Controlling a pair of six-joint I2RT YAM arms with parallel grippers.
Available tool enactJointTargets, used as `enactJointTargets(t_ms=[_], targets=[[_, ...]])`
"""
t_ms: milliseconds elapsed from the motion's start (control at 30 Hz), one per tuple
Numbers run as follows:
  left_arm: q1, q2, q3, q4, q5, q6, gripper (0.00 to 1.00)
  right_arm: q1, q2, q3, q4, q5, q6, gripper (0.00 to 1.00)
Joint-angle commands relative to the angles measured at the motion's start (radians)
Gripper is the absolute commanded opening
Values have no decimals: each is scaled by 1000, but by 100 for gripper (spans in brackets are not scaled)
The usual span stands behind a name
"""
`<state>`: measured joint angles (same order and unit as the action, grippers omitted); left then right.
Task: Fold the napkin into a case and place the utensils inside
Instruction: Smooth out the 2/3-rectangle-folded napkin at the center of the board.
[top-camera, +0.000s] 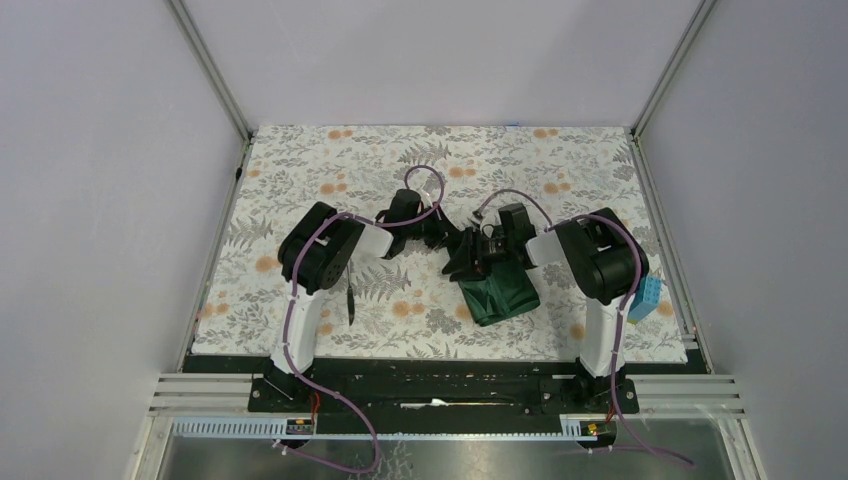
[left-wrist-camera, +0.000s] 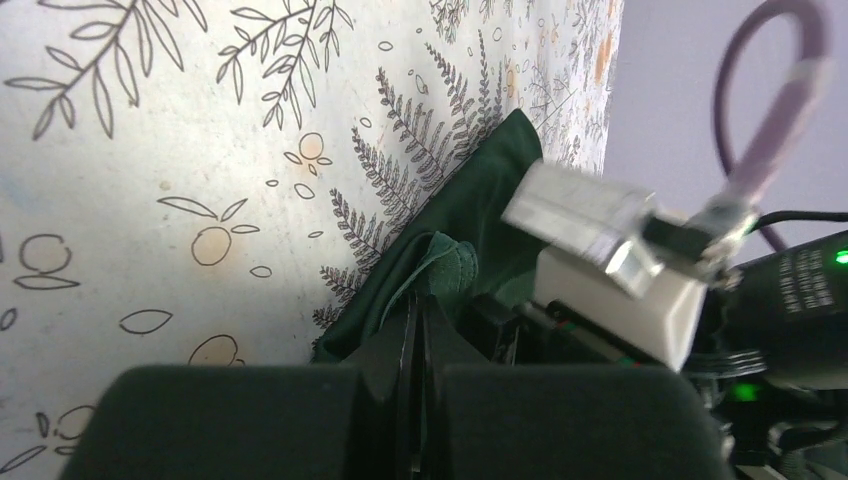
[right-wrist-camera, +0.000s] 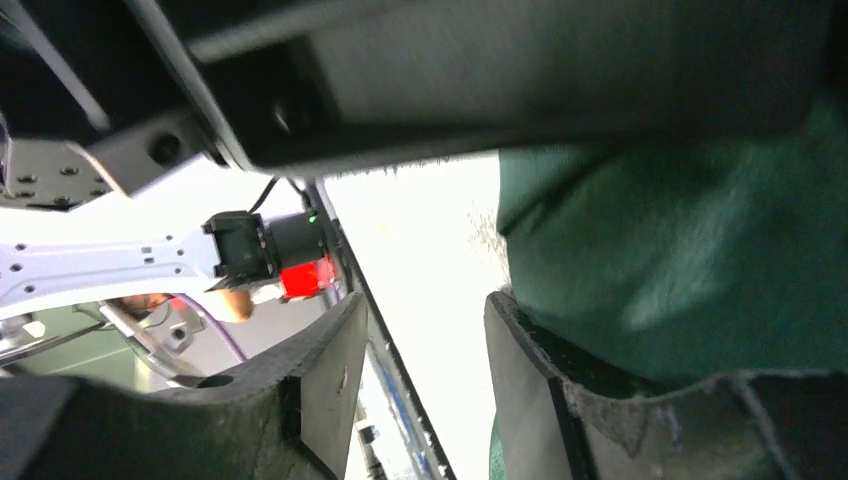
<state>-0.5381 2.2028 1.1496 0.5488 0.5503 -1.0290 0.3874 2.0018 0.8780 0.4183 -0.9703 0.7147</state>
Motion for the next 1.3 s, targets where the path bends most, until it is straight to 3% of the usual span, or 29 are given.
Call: enactJointTargets(t_ms=[0,500,800,1100,1167,1267], targets=[[10,40,0,-3,-39,20,0,2,-28,-92,60,-45,8,54],[18,62,5,-10,-47,24,0,2,-247,-359,-29,-54,-43,54],[18,69,10,-13,-47,24,0,2,-409,-384,-202,-11,-94,55],[18,71,19,-25,-44,29,0,2,-313,-495,-61,32,-54,54],[18,67,24,-36,-43,34,0,2,-353,-482,-136,55,-74,54],[17,56,34,-45,-31,41,0,2,-516,-416,-385,133,-148,56]])
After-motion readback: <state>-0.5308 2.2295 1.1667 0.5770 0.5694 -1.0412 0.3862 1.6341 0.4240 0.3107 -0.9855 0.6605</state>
